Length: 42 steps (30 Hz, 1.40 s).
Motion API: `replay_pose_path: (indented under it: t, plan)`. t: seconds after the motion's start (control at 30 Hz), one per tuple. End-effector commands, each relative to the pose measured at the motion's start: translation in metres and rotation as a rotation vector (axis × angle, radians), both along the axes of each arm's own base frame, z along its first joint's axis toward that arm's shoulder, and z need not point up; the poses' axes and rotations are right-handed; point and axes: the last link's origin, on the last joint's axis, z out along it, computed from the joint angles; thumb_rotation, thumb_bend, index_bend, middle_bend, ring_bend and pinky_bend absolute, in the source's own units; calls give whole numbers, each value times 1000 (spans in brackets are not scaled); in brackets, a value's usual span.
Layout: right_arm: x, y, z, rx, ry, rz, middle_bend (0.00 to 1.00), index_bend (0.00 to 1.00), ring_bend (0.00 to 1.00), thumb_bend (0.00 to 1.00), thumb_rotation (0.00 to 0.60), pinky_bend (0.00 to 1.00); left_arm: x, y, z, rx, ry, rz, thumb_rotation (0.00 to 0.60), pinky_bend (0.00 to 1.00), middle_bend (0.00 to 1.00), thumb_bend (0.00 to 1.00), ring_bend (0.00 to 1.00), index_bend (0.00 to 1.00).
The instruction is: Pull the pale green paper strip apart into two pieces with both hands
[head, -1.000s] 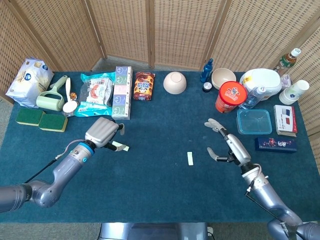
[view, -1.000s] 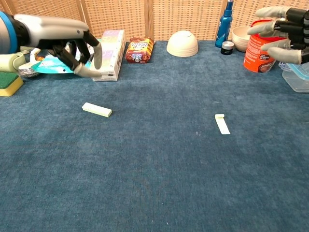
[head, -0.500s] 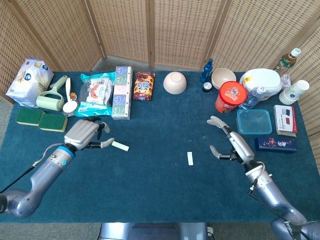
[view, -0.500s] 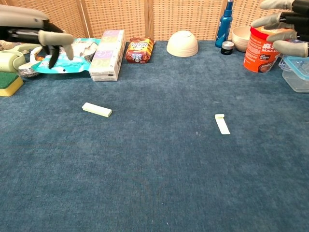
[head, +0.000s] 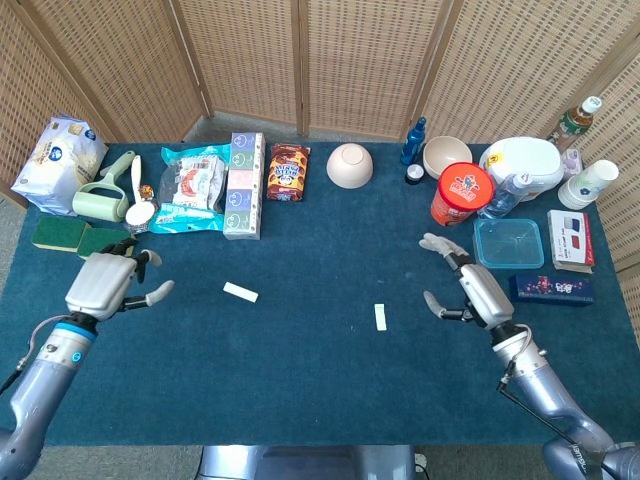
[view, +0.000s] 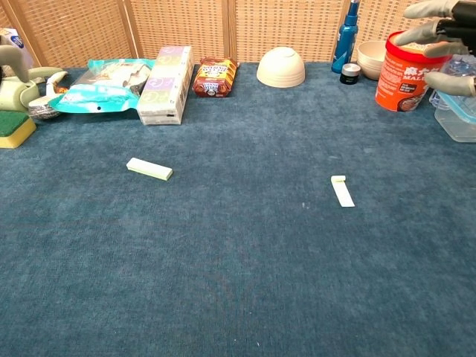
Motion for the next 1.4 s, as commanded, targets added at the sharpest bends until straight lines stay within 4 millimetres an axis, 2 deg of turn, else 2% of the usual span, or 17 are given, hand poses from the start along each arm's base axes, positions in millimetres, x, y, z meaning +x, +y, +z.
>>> replay_pose_path:
  t: [0.03,0.43,0.7,1.1,1.4]
  plan:
    - [-2,1,0,-39,73,8,167,0,33,459,600,78,-14,-15,2,49,3,25,18,241,540,187,177,333]
    - [-7,14,0,-187,275,16,167,0,18,458,600,72,-41,-48,7,153,-62,83,23,241,542,187,180,335]
    - [-23,25,8,-287,407,-55,167,0,14,459,600,72,-55,-74,12,202,-91,118,21,241,546,187,184,338]
    - [-61,73,23,-345,525,-197,169,0,11,458,600,72,-77,-117,12,245,-113,190,23,241,547,187,188,338]
    - [-61,80,31,-373,523,-208,169,0,11,459,600,72,-80,-122,10,248,-123,197,24,241,548,187,188,338]
